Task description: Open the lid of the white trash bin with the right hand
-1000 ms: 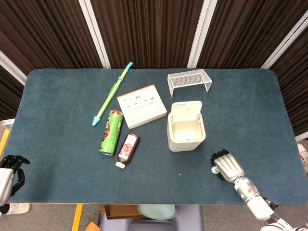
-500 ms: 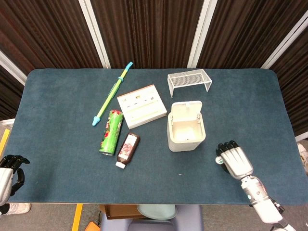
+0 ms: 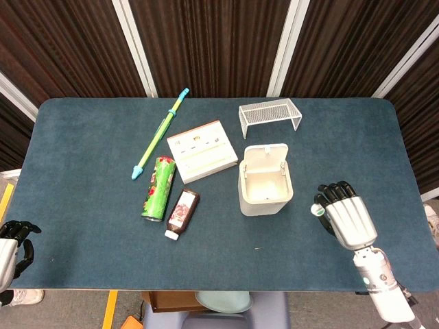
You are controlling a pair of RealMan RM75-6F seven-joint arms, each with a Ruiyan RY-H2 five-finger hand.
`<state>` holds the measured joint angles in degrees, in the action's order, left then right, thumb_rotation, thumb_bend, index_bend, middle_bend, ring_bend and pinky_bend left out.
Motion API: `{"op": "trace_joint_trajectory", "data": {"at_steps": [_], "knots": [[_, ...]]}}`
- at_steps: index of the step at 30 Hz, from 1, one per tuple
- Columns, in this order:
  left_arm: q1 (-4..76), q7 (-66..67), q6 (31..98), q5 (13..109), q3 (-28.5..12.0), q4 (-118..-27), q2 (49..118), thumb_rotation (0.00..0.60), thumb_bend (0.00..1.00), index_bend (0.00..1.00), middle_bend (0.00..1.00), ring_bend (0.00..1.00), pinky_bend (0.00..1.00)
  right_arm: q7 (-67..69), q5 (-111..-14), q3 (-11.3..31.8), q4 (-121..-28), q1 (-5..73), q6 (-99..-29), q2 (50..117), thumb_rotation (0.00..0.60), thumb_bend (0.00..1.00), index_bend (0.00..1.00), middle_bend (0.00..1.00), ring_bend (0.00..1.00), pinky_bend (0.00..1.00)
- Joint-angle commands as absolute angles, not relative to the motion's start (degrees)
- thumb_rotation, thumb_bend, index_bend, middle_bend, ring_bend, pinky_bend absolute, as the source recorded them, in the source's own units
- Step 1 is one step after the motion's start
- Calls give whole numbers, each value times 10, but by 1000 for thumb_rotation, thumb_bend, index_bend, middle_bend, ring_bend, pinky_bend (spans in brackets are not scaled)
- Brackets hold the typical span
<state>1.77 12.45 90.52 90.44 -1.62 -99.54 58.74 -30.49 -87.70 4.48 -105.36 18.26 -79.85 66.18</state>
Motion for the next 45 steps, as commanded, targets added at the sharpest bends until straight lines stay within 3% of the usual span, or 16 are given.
{"op": "trace_joint_trajectory", "data": {"at_steps": [1, 22, 28, 32, 35, 37, 45], "knots": [[18, 125, 904, 903, -16, -995, 587, 600, 729, 438, 387, 296, 531, -309, -859, 65, -1040, 209, -767, 687, 600, 462, 648, 434, 407, 385], [18, 128, 904, 902, -16, -994, 588, 600, 729, 437, 388, 296, 530, -336, -826, 128, -951, 293, -732, 801, 600, 461, 642, 434, 407, 385], [18, 128, 904, 898, -18, -994, 588, 600, 730, 437, 388, 296, 531, -328, -841, 123, -923, 303, -731, 808, 600, 460, 561, 433, 368, 385], [18, 129, 903, 899, -17, -995, 588, 600, 729, 441, 390, 296, 531, -307, -854, 113, -933, 298, -736, 796, 600, 355, 427, 375, 233, 369], [18, 131, 903, 899, -16, -996, 588, 600, 730, 452, 401, 297, 531, -304, -861, 104, -948, 291, -743, 783, 600, 207, 361, 271, 132, 278], [18, 131, 903, 900, -16, -997, 588, 600, 730, 452, 402, 297, 531, -307, -867, 95, -962, 283, -749, 772, 600, 168, 323, 222, 96, 221], [19, 132, 901, 902, -14, -996, 589, 600, 730, 452, 402, 297, 531, -338, -917, 36, -983, 201, -839, 712, 600, 155, 315, 195, 81, 175]]}}
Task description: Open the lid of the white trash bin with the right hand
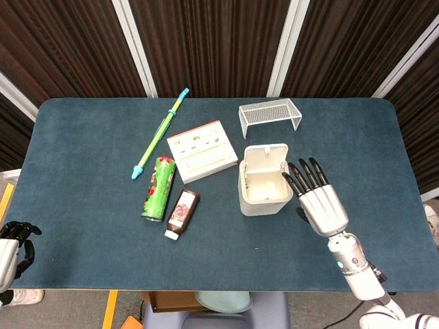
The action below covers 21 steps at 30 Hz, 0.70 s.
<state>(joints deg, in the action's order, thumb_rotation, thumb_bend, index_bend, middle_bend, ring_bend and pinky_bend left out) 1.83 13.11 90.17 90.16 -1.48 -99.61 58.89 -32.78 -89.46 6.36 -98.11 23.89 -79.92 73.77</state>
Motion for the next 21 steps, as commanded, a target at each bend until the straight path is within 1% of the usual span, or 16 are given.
{"op": "trace_joint_trajectory", "data": {"at_steps": [1, 5, 10, 12, 14, 16, 18, 21], "knots": [[19, 133, 900, 903, -14, -996, 590, 600, 730, 452, 402, 297, 531, -335, -919, 30, -981, 190, -849, 704, 600, 156, 317, 195, 81, 175], [21, 140, 895, 905, -11, -997, 593, 600, 730, 452, 403, 296, 531, -276, -931, 7, -955, 142, -900, 678, 600, 156, 267, 192, 81, 175], [23, 151, 886, 902, -9, -996, 598, 600, 730, 453, 403, 297, 532, -222, -946, -10, -897, 98, -951, 676, 600, 157, 235, 173, 81, 172], [24, 156, 884, 900, -9, -996, 600, 600, 729, 453, 403, 297, 532, -202, -938, -12, -875, 83, -959, 680, 600, 159, 230, 172, 81, 133], [25, 158, 883, 898, -10, -994, 602, 600, 729, 452, 403, 297, 532, -178, -925, -11, -854, 74, -957, 687, 600, 161, 226, 168, 80, 94], [25, 160, 882, 896, -11, -993, 603, 600, 729, 452, 403, 297, 532, -152, -906, -7, -838, 71, -944, 694, 600, 164, 216, 160, 74, 92], [26, 162, 880, 892, -11, -991, 604, 600, 729, 452, 403, 297, 533, -116, -878, 3, -823, 73, -920, 701, 600, 168, 202, 154, 67, 92], [27, 164, 877, 888, -13, -990, 606, 600, 729, 452, 403, 297, 533, -99, -851, 11, -819, 85, -872, 695, 600, 179, 177, 141, 57, 89]]}}
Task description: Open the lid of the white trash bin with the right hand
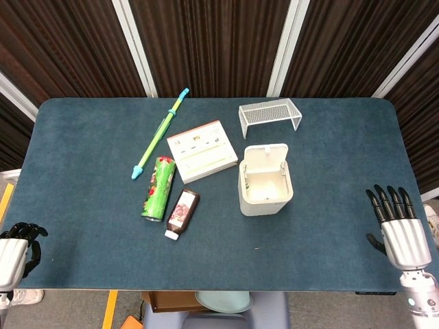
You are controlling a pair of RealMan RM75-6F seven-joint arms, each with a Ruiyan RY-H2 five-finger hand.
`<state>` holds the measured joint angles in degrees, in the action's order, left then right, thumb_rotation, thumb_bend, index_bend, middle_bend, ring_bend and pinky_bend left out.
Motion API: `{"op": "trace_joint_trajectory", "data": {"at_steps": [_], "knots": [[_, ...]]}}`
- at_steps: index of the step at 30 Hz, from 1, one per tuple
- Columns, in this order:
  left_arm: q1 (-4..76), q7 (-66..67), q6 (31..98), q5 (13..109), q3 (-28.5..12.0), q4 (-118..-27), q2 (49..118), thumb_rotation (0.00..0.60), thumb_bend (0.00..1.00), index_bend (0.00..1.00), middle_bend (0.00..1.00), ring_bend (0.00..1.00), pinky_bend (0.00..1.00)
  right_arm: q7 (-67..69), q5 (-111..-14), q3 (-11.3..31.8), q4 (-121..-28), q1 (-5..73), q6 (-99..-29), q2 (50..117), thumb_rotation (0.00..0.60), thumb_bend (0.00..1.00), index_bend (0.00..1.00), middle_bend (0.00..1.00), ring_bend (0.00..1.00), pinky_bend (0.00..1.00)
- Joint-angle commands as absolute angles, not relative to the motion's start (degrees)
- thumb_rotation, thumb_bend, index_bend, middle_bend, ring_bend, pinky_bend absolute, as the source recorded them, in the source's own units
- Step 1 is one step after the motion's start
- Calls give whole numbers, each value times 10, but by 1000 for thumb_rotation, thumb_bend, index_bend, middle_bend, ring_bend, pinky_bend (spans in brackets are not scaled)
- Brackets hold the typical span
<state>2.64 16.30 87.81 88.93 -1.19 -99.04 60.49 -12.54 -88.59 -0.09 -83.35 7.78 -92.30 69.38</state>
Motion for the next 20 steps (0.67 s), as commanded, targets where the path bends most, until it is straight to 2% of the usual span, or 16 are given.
{"op": "trace_joint_trajectory", "data": {"at_steps": [1, 6, 20], "knots": [[27, 164, 877, 887, -13, -989, 607, 600, 729, 452, 403, 297, 533, -103, -843, 15, -818, 86, -865, 695, 600, 180, 171, 140, 56, 89], [29, 164, 874, 886, -12, -985, 611, 600, 730, 452, 402, 297, 534, -125, -818, 21, -832, 88, -835, 690, 600, 182, 168, 141, 55, 88], [35, 156, 863, 877, -13, -975, 616, 600, 729, 447, 398, 297, 538, -141, -833, 22, -853, 76, -846, 681, 600, 192, 168, 141, 55, 88]]}}
